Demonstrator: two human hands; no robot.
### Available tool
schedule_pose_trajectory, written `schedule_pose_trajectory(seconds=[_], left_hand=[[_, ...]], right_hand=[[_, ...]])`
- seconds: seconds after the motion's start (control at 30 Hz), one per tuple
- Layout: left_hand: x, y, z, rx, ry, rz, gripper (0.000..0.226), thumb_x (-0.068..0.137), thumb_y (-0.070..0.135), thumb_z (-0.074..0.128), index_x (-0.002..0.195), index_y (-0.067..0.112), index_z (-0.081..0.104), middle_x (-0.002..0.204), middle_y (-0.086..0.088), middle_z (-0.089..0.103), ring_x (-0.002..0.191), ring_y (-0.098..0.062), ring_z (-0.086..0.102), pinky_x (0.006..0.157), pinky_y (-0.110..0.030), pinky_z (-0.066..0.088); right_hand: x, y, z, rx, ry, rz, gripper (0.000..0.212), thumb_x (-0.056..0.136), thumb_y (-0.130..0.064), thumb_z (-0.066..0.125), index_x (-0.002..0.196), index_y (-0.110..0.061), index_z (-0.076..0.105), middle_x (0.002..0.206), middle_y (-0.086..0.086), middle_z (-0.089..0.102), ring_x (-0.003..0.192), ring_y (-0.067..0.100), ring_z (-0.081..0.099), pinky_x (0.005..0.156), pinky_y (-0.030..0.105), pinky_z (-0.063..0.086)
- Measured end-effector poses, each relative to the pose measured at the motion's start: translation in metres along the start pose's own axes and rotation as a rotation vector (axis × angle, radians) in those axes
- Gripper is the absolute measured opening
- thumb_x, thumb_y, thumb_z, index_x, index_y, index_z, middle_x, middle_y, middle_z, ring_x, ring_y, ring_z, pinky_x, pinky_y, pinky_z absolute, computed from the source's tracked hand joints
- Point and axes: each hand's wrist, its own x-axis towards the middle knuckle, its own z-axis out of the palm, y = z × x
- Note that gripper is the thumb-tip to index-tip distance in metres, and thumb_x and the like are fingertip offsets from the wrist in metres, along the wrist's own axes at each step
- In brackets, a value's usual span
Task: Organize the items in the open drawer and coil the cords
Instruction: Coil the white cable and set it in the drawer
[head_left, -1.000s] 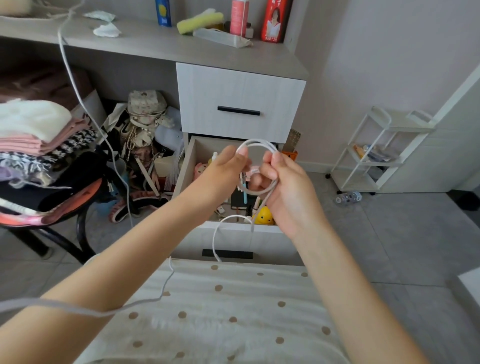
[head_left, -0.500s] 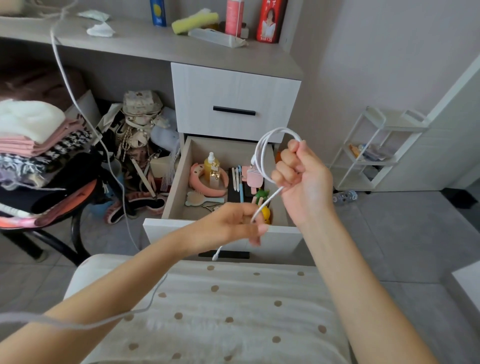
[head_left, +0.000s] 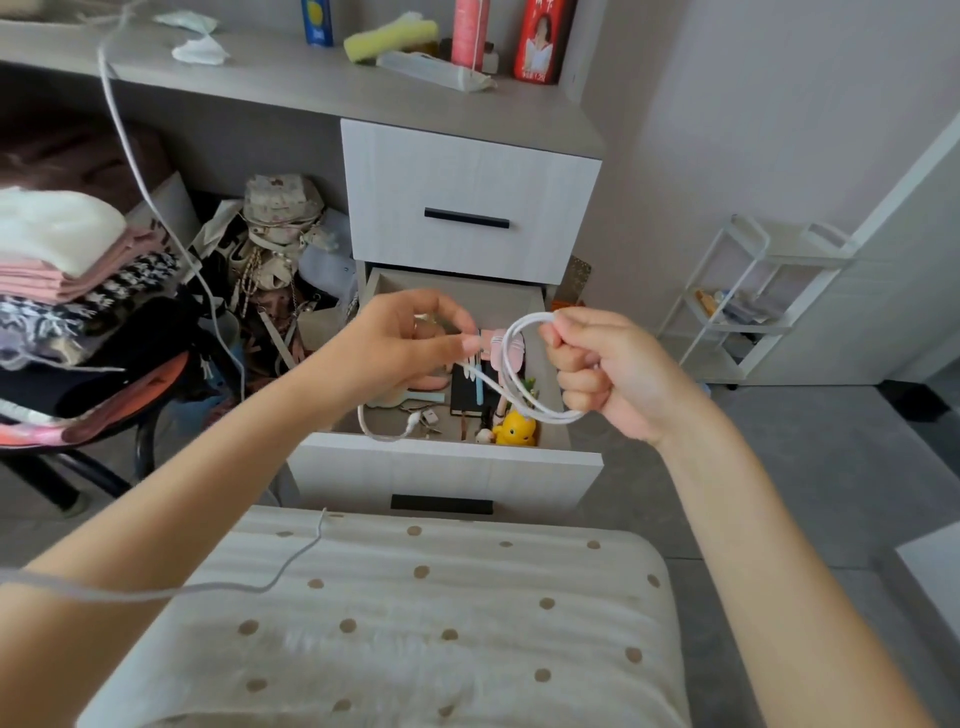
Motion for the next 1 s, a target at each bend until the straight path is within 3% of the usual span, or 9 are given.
schedule_pose_trajectory(seconds=[0.07, 0.13, 0.2, 0.23, 0.33, 0.47, 0.63, 0.8, 1.0], left_hand=[[0.007, 0.007, -0.004, 0.043, -0.03, -0.038, 0.032, 0.075, 0.028, 0.069, 0.099, 0.007, 0.062, 0.084, -0.039, 0.056, 0.091, -0.056, 0.057, 0.042, -0.006, 0.038], [0.013, 0.012, -0.007, 0.108, -0.092, -0.067, 0.034, 0.078, 0.04, 0.067, 0.096, 0.012, 0.068, 0.076, -0.031, 0.054, 0.088, -0.054, 0.058, 0.047, -0.011, 0.044], [0.018, 0.01, -0.01, 0.161, -0.166, -0.071, 0.048, 0.078, 0.061, 0.06, 0.095, 0.017, 0.072, 0.076, -0.027, 0.052, 0.074, -0.04, 0.054, 0.064, -0.033, 0.054], [0.019, 0.009, -0.01, 0.19, -0.202, -0.065, 0.06, 0.076, 0.069, 0.055, 0.097, 0.016, 0.071, 0.075, -0.029, 0.052, 0.072, -0.034, 0.049, 0.069, -0.043, 0.049], [0.018, 0.004, -0.012, 0.264, -0.297, -0.06, 0.081, 0.077, 0.074, 0.05, 0.102, -0.001, 0.065, 0.092, -0.035, 0.058, 0.079, -0.036, 0.052, 0.087, -0.06, 0.044], [0.011, 0.004, -0.013, 0.31, -0.346, -0.002, 0.074, 0.081, 0.066, 0.055, 0.096, -0.006, 0.062, 0.087, -0.03, 0.058, 0.078, -0.026, 0.045, 0.079, -0.042, 0.037], [0.004, -0.001, -0.018, 0.381, -0.307, 0.058, 0.018, 0.089, 0.031, 0.058, 0.078, 0.021, 0.068, 0.079, -0.025, 0.056, 0.07, -0.038, 0.052, 0.066, -0.052, 0.041], [-0.001, -0.005, -0.018, 0.411, -0.249, 0.133, 0.002, 0.085, 0.012, 0.067, 0.087, 0.013, 0.068, 0.083, -0.004, 0.067, 0.08, -0.022, 0.062, 0.08, -0.039, 0.051], [0.007, 0.0, -0.018, 0.59, -0.151, 0.348, 0.02, 0.074, 0.003, 0.076, 0.087, 0.018, 0.07, 0.093, 0.004, 0.063, 0.084, -0.01, 0.061, 0.077, -0.028, 0.051]], right_hand=[[0.001, -0.003, 0.003, -0.089, -0.05, 0.034, 0.032, 0.102, -0.016, 0.033, 0.072, -0.012, 0.042, 0.052, -0.007, 0.026, 0.039, 0.005, 0.018, 0.038, 0.017, 0.016], [0.001, -0.005, 0.006, -0.178, -0.107, 0.067, 0.032, 0.102, -0.017, 0.033, 0.072, -0.012, 0.043, 0.053, -0.006, 0.026, 0.039, 0.005, 0.017, 0.038, 0.017, 0.015], [0.003, -0.006, 0.01, -0.229, -0.163, 0.099, 0.033, 0.103, -0.018, 0.034, 0.072, -0.012, 0.044, 0.053, -0.006, 0.025, 0.039, 0.005, 0.016, 0.038, 0.018, 0.013], [0.003, -0.006, 0.012, -0.24, -0.185, 0.113, 0.034, 0.103, -0.019, 0.034, 0.071, -0.013, 0.044, 0.053, -0.006, 0.024, 0.039, 0.005, 0.016, 0.038, 0.018, 0.012], [0.004, -0.005, 0.014, -0.245, -0.232, 0.138, 0.038, 0.103, -0.02, 0.036, 0.067, -0.015, 0.049, 0.051, -0.007, 0.023, 0.037, 0.004, 0.014, 0.037, 0.015, 0.012], [0.004, -0.005, 0.016, -0.262, -0.251, 0.157, 0.057, 0.103, -0.019, 0.035, 0.054, -0.025, 0.064, 0.052, -0.007, 0.022, 0.038, 0.004, 0.014, 0.037, 0.016, 0.012], [0.007, -0.007, 0.009, -0.171, -0.182, 0.176, 0.038, 0.102, -0.018, 0.033, 0.067, -0.014, 0.045, 0.051, -0.008, 0.025, 0.037, 0.002, 0.016, 0.035, 0.014, 0.015], [0.008, -0.007, 0.006, -0.109, -0.188, 0.208, 0.036, 0.102, -0.018, 0.032, 0.068, -0.013, 0.044, 0.05, -0.009, 0.024, 0.037, 0.002, 0.016, 0.036, 0.015, 0.012], [0.008, -0.003, 0.016, -0.227, -0.262, 0.257, 0.034, 0.1, -0.018, 0.038, 0.068, -0.013, 0.043, 0.05, -0.008, 0.023, 0.038, 0.003, 0.015, 0.037, 0.017, 0.011]])
